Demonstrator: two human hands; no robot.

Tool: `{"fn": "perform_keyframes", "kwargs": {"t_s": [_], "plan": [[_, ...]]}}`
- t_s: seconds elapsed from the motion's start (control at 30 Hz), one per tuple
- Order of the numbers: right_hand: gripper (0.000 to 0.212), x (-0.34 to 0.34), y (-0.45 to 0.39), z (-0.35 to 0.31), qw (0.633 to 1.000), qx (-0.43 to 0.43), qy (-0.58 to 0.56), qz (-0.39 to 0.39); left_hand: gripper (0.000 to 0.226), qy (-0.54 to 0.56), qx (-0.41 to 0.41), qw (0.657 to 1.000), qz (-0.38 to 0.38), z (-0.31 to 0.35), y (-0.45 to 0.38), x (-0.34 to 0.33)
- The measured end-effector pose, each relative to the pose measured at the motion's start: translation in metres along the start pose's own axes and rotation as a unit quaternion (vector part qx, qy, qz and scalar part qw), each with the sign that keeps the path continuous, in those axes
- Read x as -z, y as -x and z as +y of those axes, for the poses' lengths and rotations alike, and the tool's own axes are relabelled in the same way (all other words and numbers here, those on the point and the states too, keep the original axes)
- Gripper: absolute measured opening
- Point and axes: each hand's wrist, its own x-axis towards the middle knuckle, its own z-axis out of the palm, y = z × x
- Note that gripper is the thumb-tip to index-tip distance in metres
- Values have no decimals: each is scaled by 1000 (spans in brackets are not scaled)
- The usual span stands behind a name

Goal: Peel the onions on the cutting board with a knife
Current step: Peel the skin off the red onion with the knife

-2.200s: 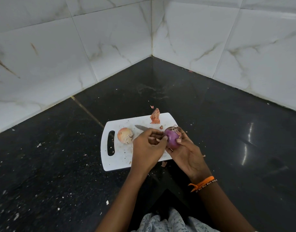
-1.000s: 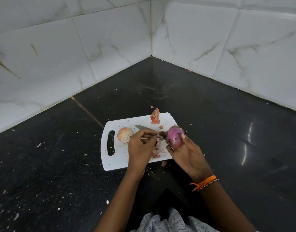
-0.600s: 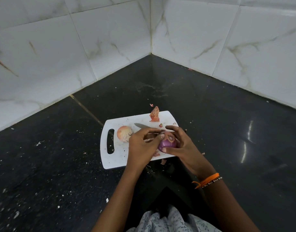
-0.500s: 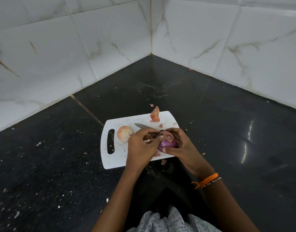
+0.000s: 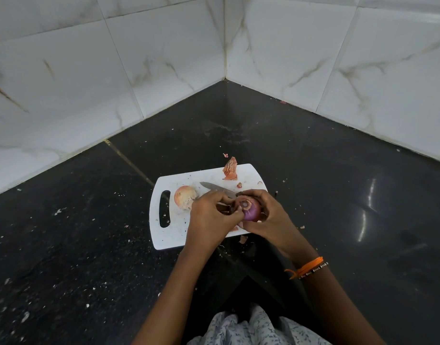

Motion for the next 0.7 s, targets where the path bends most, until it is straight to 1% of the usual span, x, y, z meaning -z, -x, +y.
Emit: {"fn": "perform_keyframes", "kwargs": {"t_s": [0.17,0.33,0.47,0.53,0.63,0.7], "plan": [[59,-1,-1,4,1000,-3,7,0,12,-1,8,1000,4,-2,-1,1],[59,-4,-2,9,1000,-1,-9,15,6,-10,5,1000,19,-4,0,-3],[59,-8,-2,12,1000,-1,-13,29,7,-36,4,999,26,-6,-1,-6],[59,-7,-2,13,999,-12,-45,23,8,-37,11,998,45,-7,-2,-5],[60,-5,-1,14,993,-21,-112,8,11,25,54,995,78,-10,-7,-1],[63,-5,0,14,986,-21,-167,-3,12,48,75,993,81,-11,-8,-1]]}}
